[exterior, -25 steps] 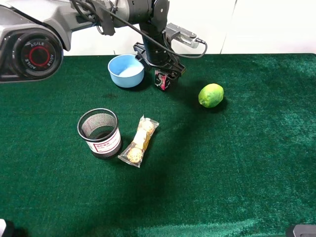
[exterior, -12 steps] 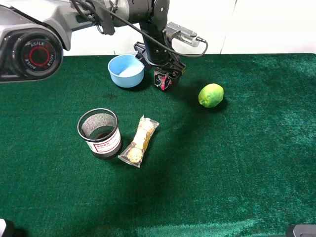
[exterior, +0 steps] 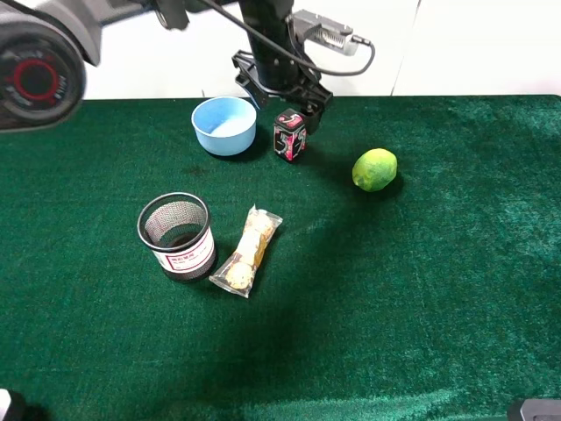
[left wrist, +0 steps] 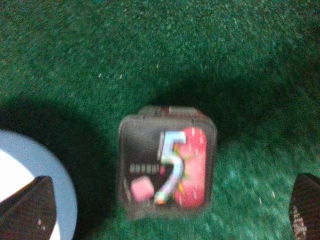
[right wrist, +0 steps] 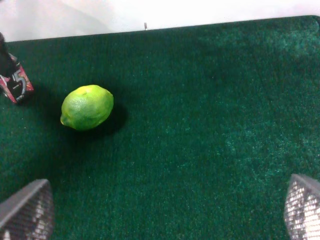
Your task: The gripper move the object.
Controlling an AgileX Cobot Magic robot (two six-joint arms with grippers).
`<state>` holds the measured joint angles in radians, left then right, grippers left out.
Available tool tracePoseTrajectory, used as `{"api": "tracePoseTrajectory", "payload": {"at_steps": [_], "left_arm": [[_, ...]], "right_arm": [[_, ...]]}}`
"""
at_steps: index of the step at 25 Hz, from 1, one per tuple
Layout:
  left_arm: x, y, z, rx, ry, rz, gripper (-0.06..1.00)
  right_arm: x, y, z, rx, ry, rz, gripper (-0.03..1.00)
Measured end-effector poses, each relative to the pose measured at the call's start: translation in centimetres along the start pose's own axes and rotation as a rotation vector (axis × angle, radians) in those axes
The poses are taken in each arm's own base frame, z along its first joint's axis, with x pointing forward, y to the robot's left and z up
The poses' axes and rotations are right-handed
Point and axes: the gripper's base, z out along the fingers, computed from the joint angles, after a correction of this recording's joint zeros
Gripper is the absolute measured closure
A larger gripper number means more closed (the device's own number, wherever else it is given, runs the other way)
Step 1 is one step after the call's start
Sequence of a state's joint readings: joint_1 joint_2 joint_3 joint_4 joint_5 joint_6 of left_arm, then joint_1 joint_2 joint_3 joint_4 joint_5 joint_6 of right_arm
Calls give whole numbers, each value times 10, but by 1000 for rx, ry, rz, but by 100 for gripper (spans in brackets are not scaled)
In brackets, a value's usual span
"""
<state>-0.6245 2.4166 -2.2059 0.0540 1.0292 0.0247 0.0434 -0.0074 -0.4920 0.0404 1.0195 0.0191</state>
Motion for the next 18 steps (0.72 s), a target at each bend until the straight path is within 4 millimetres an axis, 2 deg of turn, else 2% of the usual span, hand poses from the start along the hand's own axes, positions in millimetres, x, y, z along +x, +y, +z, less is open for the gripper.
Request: {"api": "tracePoseTrajectory", "payload": {"at_steps": [5,12,18], "left_arm": [[7,0,-31,1,67,-1,0],[4,1,-87,-2,-40,-2,0],[9,2,-145,-6,-152,15,0]], "right_arm": [[0,0,0,0,0,0,28],[0,0,0,0,0,0,28],[0,0,0,0,-1,0,28]]}}
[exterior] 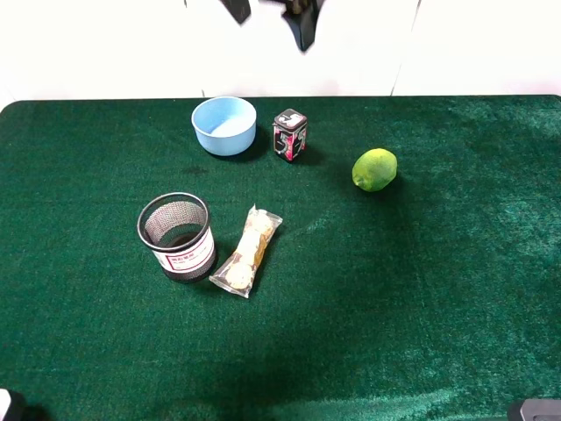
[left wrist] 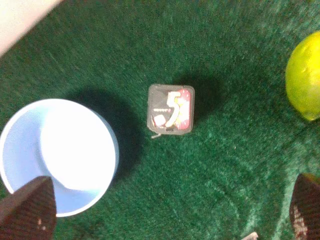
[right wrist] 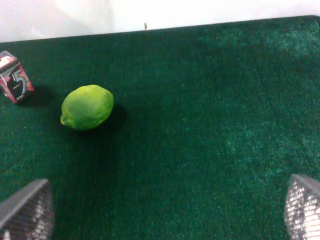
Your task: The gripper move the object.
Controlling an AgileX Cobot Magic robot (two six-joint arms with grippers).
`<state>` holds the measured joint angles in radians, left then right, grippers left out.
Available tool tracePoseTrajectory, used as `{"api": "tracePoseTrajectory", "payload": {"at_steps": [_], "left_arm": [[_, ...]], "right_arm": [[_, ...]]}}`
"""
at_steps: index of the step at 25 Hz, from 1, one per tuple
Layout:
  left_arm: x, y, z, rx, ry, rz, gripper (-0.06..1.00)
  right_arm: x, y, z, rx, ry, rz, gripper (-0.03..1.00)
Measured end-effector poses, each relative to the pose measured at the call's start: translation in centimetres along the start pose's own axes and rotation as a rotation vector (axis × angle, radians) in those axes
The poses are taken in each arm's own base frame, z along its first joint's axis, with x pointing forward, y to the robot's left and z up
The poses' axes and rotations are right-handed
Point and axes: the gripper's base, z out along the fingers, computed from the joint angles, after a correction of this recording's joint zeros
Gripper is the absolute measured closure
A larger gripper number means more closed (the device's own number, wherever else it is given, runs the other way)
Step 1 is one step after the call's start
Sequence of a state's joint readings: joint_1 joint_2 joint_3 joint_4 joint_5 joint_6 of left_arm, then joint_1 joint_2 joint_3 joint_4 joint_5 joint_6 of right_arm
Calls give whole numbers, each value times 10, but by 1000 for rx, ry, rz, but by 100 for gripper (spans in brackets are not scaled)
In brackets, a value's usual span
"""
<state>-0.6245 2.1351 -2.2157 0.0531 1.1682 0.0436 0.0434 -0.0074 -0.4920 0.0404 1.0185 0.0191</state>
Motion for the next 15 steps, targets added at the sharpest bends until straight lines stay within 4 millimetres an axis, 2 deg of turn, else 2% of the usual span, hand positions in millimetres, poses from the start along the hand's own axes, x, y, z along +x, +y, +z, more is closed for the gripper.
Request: {"api": "tracePoseTrajectory", "payload": {"at_steps": [3,6,8,15], "left_arm": [[8,0,-26,-2,-22,12,0],[25,1,-47,-15,-10,17,0],[40,1,-59,-20,9,19,0],[98,0,-117,-37,-7,23,0]], "right_arm": [[0,0,0,0,0,0,28],[0,0,0,0,0,0,28],[0,0,0,0,0,0,28],[0,0,0,0,0,0,28]]}}
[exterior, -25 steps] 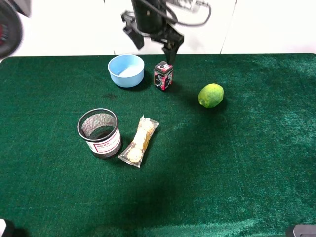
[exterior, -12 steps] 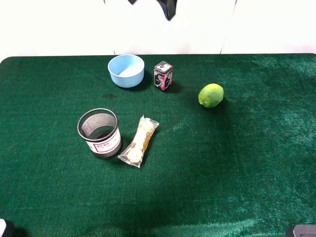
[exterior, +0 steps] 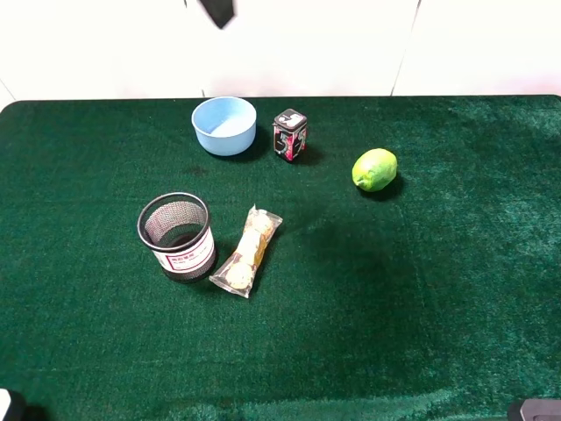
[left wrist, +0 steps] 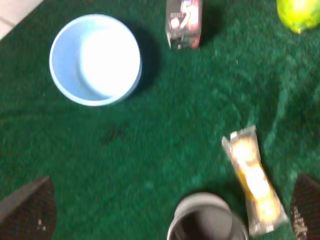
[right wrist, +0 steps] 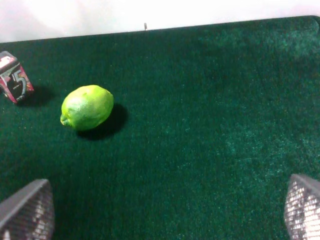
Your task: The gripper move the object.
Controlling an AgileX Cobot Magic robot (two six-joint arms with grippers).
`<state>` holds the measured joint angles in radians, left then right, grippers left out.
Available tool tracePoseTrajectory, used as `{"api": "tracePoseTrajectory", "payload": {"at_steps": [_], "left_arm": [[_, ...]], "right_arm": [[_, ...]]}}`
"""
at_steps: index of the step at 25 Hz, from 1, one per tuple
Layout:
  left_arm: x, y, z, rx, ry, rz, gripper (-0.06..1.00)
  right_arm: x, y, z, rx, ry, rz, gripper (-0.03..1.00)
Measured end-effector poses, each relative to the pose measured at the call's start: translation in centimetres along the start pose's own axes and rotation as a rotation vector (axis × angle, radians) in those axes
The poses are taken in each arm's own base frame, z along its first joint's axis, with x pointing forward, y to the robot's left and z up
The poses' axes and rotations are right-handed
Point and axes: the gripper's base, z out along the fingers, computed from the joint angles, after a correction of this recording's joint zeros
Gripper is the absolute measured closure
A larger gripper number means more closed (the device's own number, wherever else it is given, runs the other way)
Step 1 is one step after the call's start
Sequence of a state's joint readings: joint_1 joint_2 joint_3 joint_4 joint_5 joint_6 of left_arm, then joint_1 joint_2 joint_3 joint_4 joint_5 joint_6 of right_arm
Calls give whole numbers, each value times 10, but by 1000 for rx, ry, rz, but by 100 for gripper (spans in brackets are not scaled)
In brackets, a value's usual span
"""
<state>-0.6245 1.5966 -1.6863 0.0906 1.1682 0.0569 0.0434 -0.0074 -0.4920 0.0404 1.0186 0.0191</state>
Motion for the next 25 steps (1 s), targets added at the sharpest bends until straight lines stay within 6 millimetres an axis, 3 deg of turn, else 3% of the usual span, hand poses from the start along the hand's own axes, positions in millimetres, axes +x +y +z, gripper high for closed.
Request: {"api": "tracePoseTrajectory", "payload": {"at_steps": [5,14,20,25], "left_arm": [[48,-2,-36,-3,-30,-1,0],[155,-7,-82,-7,-125,-46,-1],[215,-10,-100,-10,-233,-68,-2],[255,-9,-102,-53,-295,-107,-2]], "right_arm": [[0,0,0,0,0,0,28],[0,0,0,0,1,0,28],[0,0,0,0,1,0,28],[0,0,0,0,1,0,28]]}}
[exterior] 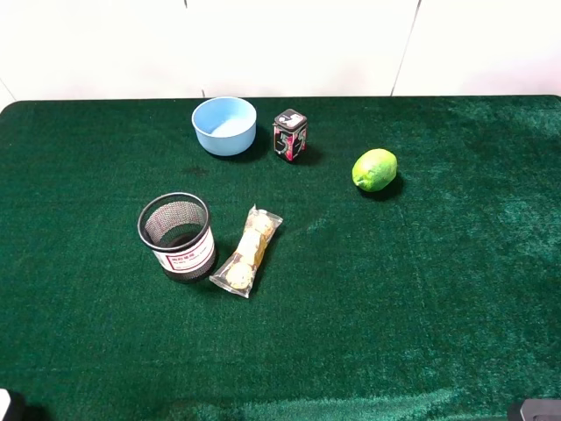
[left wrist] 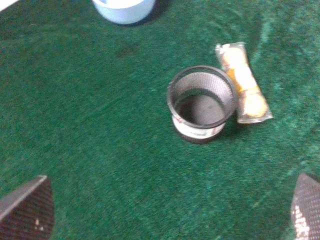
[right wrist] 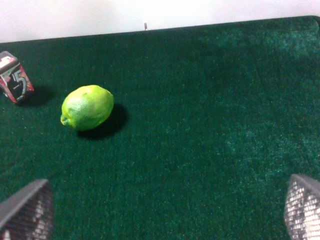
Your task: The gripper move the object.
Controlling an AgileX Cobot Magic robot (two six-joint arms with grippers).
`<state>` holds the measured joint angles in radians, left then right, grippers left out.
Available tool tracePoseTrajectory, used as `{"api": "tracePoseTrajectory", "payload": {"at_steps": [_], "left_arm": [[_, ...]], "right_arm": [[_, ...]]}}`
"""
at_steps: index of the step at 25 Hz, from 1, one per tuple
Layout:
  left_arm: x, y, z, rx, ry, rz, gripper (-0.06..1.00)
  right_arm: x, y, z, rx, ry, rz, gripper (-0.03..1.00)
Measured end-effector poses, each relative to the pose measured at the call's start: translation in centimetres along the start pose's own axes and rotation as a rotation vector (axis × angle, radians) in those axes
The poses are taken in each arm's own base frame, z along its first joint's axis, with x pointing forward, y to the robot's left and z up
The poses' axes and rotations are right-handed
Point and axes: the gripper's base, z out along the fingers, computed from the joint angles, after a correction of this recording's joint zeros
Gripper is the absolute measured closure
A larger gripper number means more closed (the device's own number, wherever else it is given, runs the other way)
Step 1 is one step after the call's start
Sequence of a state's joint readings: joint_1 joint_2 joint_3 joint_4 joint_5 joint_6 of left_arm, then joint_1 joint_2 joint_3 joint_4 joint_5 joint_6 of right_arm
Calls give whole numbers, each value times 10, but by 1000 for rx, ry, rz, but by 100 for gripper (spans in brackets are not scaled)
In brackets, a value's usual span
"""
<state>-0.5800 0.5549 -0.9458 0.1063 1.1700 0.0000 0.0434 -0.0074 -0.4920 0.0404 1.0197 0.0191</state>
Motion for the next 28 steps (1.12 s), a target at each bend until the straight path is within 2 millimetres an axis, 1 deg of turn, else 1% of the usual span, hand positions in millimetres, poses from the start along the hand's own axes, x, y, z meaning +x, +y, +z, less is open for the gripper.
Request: {"api": "tracePoseTrajectory", "payload": {"at_steps": [6,14,24,28], "left_arm": [[37,5,-2,-127,-29,-121,-2],[83,-2,7,-251,-66,-244,-2],[112,-11,35,-269,-131,-316,-2],[119,-16,34,-285,-198,-318,-2]], "right_arm": [[0,0,0,0,-1,0,28],[0,0,0,0,-1,0,28],[0,0,0,0,-1,0,28],[0,0,0,0,-1,0,28]]}}
